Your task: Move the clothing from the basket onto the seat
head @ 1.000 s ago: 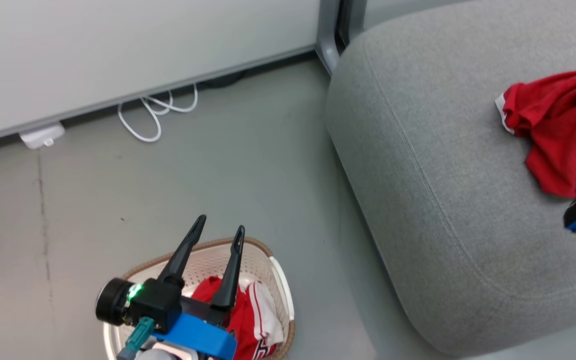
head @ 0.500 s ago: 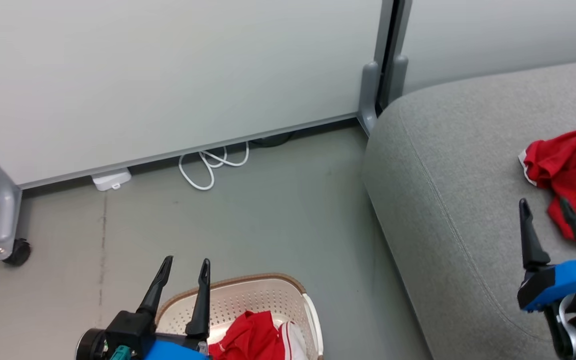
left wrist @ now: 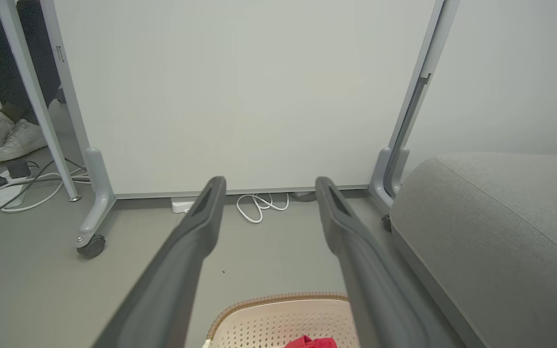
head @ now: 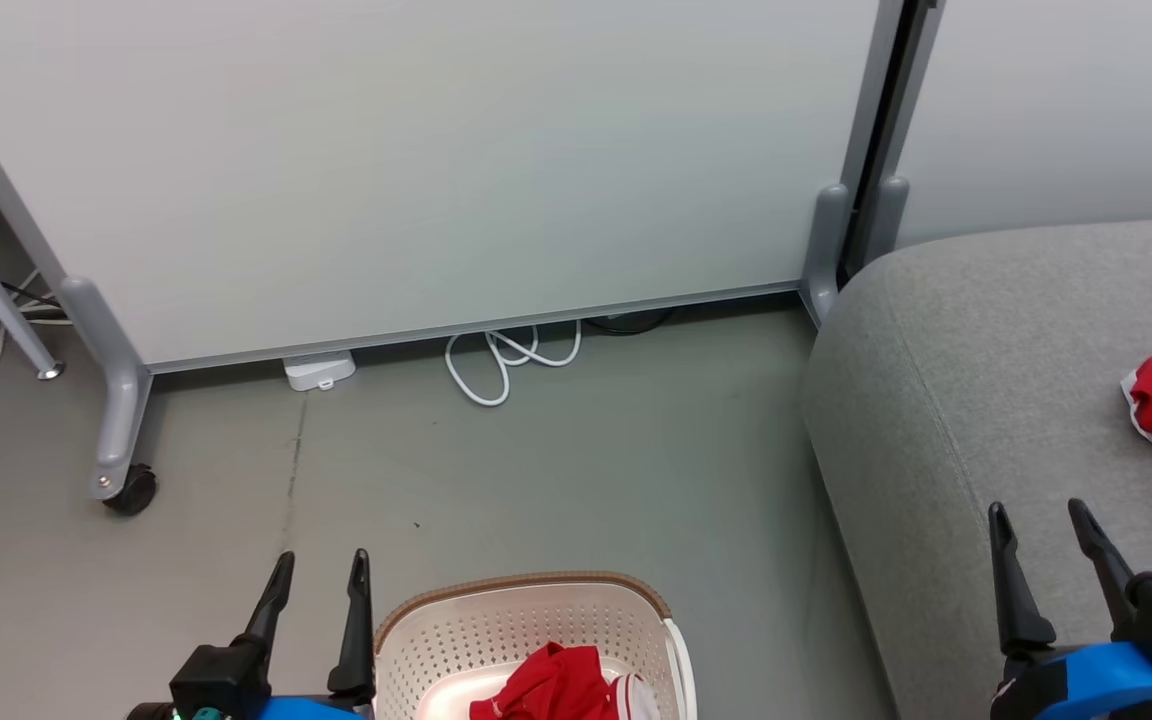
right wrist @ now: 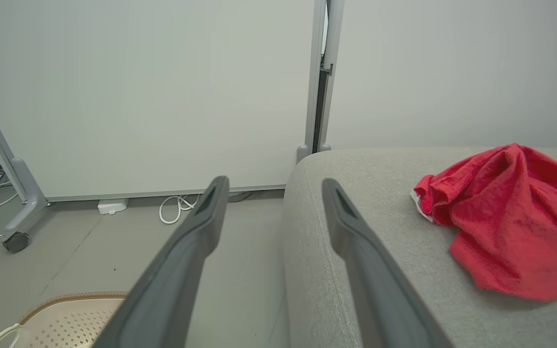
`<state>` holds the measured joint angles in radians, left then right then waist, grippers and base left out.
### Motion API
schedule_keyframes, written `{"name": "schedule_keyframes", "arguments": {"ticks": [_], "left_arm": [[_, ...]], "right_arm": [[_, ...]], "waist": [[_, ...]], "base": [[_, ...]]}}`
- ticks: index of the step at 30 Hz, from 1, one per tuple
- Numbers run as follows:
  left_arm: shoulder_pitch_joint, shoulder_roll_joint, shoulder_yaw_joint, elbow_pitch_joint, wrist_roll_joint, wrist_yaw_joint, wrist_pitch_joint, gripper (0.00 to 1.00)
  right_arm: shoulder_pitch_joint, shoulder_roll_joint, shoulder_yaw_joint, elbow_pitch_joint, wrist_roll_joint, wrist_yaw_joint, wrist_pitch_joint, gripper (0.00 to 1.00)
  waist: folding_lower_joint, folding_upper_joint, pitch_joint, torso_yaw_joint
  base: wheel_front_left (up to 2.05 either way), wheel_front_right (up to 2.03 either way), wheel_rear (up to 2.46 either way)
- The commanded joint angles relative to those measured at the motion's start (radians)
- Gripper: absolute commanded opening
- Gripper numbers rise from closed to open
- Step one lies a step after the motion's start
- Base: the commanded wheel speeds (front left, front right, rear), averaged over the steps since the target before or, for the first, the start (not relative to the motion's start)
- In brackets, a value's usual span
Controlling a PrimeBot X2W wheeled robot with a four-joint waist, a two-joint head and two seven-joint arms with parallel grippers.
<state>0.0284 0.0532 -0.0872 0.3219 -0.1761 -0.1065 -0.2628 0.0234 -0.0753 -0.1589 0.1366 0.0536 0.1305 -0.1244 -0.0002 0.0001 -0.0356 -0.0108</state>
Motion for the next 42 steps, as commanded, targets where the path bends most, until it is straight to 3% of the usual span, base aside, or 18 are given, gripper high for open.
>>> {"name": "schedule_keyframes", "arguments": {"ticks": [1, 20, 42], "left_arm": [[0.006, -0.001, 0.005, 0.002, -0.004, 0.001, -0.003, 1.0], [0.009, -0.002, 0.066, 0.059, 0.013, -0.016, -0.003, 1.0], [0.02, -0.003, 0.005, 0.024, 0.0, 0.0, -0.003, 1.0]], "right_arm": [[0.013, 0.003, 0.0, -0.007, 0.001, 0.0, 0.003, 1.0], [0.088, 0.026, 0.022, -0.029, 0.026, 0.0, -0.009, 1.0], [0.051, 0.026, 0.063, -0.023, 0.043, 0.0, -0.016, 1.0]], "waist": [[0.0002, -0.0001, -0.006, 0.009], [0.0002, -0.0001, -0.035, 0.068], [0.0002, -0.0001, 0.013, 0.037]], "base": [[0.0, 0.0, 0.0], [0.0, 0.0, 0.0], [0.0, 0.0, 0.0]]}}
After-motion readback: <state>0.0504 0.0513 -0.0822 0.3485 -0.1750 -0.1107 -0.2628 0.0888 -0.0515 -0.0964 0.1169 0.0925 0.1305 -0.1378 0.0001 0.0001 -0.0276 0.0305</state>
